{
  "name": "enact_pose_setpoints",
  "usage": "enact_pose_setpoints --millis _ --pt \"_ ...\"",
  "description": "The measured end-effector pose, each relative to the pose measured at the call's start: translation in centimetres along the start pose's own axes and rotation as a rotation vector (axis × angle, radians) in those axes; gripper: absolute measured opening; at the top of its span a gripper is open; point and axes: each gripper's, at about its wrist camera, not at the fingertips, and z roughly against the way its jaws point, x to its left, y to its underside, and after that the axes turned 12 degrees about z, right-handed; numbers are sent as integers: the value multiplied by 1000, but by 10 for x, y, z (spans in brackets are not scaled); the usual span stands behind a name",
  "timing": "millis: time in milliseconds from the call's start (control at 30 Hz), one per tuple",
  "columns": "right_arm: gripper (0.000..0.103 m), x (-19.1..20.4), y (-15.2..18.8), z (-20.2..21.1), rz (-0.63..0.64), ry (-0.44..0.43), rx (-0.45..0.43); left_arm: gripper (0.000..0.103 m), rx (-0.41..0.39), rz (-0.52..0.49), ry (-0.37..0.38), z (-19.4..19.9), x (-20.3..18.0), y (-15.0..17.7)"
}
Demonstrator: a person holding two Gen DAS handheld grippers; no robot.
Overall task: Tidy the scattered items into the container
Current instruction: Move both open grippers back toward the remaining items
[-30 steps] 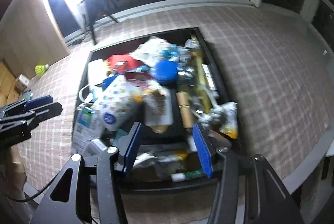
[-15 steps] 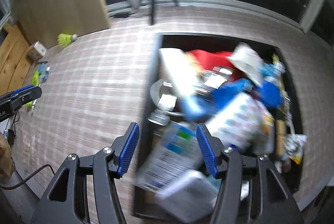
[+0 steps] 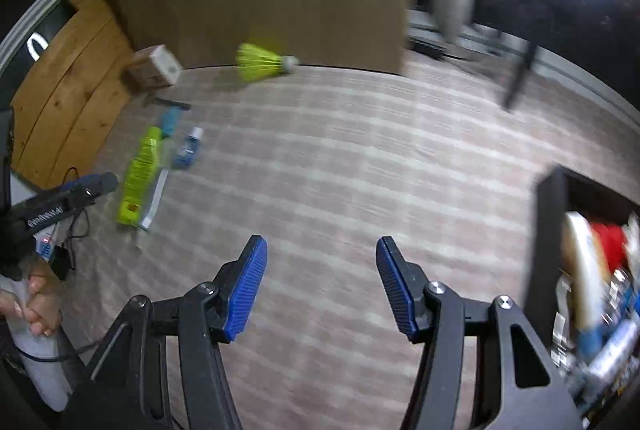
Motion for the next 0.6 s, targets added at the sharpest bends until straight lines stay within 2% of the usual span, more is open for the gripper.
enact_pose_setpoints --millis 167,267,400,600 --pt "55 49 -48 -39 78 -44 26 39 40 41 -57 -32 57 -20" --pt "53 69 -69 -60 111 -62 53 39 62 62 -66 -48 75 -25" --pt "53 91 -89 -88 138 -82 91 39 90 49 -76 -66 83 -22" --pt "50 109 -103 -110 180 -95 113 39 88 80 -19 -63 79 -18"
